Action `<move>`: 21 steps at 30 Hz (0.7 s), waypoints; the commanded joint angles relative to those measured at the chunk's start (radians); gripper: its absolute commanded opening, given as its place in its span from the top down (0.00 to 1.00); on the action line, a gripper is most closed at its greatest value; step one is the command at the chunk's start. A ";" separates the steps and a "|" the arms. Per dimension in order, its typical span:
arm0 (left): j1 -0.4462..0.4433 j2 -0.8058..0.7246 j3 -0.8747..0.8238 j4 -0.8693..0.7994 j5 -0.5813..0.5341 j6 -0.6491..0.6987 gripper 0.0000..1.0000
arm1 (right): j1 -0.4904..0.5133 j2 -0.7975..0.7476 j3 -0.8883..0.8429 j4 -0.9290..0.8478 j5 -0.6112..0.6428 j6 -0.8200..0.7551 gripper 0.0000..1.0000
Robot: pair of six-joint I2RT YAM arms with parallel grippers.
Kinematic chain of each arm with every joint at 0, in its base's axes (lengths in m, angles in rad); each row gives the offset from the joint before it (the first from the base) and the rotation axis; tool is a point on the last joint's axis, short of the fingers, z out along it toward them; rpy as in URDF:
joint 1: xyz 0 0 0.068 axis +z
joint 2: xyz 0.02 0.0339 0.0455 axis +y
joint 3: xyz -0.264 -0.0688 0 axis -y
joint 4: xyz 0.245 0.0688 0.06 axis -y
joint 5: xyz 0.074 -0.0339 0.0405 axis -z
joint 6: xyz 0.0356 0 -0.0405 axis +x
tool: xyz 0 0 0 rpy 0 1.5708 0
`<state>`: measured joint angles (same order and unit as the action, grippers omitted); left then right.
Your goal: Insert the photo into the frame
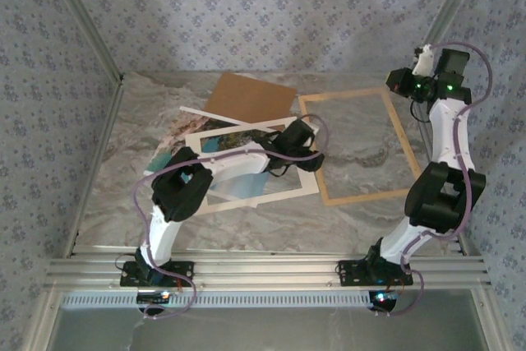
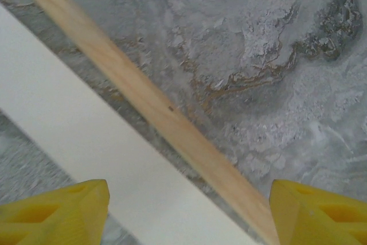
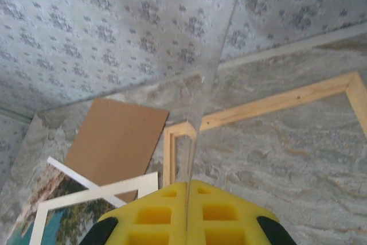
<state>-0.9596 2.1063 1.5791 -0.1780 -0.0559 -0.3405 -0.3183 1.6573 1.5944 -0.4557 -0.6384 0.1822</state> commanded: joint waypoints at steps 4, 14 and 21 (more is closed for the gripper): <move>-0.041 0.138 0.178 -0.134 -0.100 0.037 0.25 | -0.007 -0.031 0.008 0.127 0.034 0.084 1.00; -0.054 0.251 0.283 -0.228 -0.147 0.091 0.26 | -0.009 -0.022 0.009 0.100 0.021 0.071 1.00; -0.032 0.150 0.066 -0.163 -0.208 0.084 0.35 | 0.009 -0.016 0.012 0.066 0.000 0.059 1.00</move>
<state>-1.0084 2.3173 1.7626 -0.2966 -0.1970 -0.2707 -0.3187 1.6367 1.5936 -0.3759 -0.6163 0.2470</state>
